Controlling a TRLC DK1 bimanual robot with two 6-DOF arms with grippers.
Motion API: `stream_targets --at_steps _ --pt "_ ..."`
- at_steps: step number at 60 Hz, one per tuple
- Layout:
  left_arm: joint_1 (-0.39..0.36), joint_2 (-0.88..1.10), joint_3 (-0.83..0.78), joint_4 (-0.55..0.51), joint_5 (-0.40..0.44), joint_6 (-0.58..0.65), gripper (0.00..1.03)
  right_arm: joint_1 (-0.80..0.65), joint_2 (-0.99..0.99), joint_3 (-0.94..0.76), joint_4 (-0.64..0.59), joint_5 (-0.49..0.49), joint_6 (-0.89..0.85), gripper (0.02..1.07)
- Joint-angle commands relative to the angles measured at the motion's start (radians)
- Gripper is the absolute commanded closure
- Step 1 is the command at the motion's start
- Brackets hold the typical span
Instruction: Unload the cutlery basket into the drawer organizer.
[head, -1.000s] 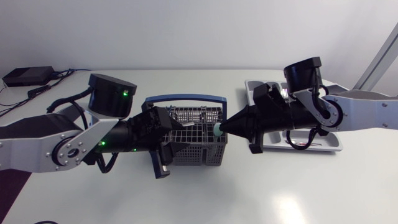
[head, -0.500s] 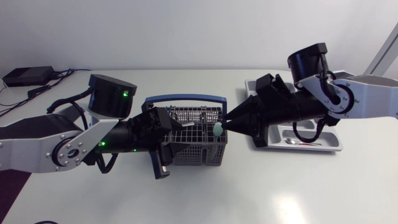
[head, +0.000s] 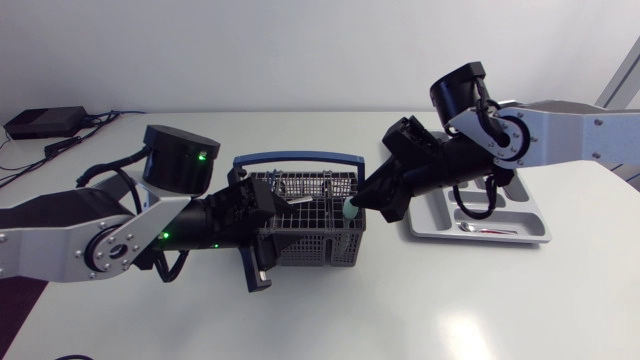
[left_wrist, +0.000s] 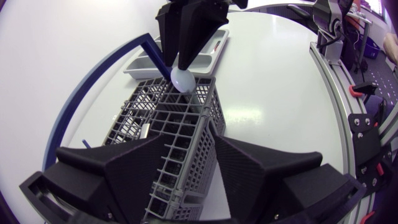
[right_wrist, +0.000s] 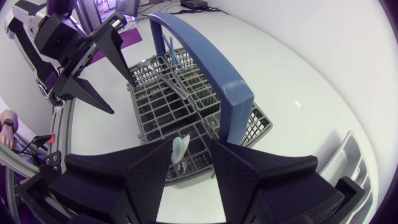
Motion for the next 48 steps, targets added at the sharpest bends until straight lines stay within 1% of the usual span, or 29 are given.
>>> stream_targets --at_steps 1,9,29,33,36,41,44,48 --pt "0.010 0.017 -0.030 0.018 0.010 0.017 0.38 0.004 0.031 0.045 -0.032 0.010 0.068 0.59" --pt "0.010 0.017 -0.026 0.018 0.010 0.016 0.38 0.004 0.051 0.085 -0.085 0.010 0.091 0.59" --pt "0.012 0.017 -0.028 0.018 0.011 0.016 0.38 0.029 0.063 0.063 -0.096 0.013 0.096 0.60" --pt "0.012 0.015 -0.028 0.018 0.011 0.016 0.38 0.040 0.063 0.056 -0.096 0.015 0.105 0.65" --pt "0.010 0.015 -0.028 0.018 0.011 0.016 0.38 0.043 0.063 0.049 -0.096 0.015 0.108 0.66" --pt "0.012 0.015 -0.026 0.016 0.011 0.016 0.38 0.052 0.062 0.040 -0.095 0.019 0.111 0.80" --pt "0.010 0.015 -0.028 0.016 0.011 0.016 0.38 0.053 0.062 0.034 -0.092 0.019 0.111 0.86" --pt "0.012 0.015 -0.030 0.018 0.013 0.016 0.38 0.053 0.062 0.022 -0.082 0.022 0.114 0.87"
